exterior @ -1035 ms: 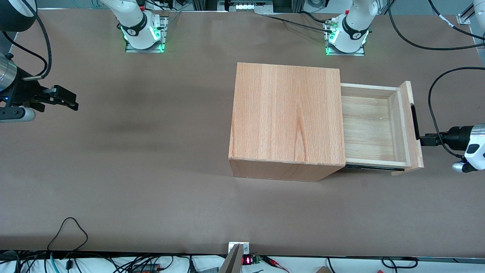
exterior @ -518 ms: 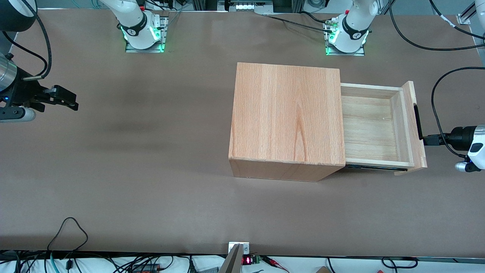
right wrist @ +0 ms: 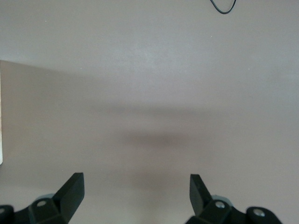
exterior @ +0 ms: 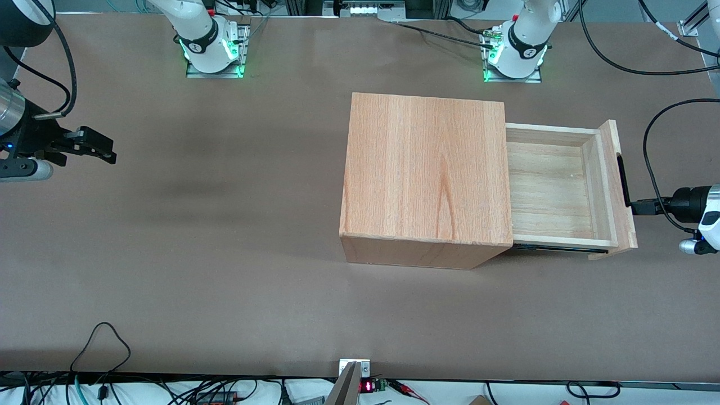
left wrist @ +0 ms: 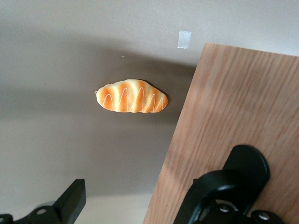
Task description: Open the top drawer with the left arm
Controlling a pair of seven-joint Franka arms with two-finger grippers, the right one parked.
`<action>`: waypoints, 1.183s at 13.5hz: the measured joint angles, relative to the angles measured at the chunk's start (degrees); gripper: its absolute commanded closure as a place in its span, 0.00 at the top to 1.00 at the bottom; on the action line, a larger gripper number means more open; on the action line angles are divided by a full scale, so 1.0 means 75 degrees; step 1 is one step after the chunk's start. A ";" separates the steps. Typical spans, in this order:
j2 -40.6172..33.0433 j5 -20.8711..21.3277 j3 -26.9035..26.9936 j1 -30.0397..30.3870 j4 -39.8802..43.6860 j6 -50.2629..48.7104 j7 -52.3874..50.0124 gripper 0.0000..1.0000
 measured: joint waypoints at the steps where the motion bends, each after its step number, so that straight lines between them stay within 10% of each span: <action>1: 0.0000 0.0000 -0.0004 0.0003 0.0002 0.0000 0.0007 1.00; 16: 0.0015 -0.0294 -0.0015 0.0100 0.0060 -0.0091 0.0020 1.00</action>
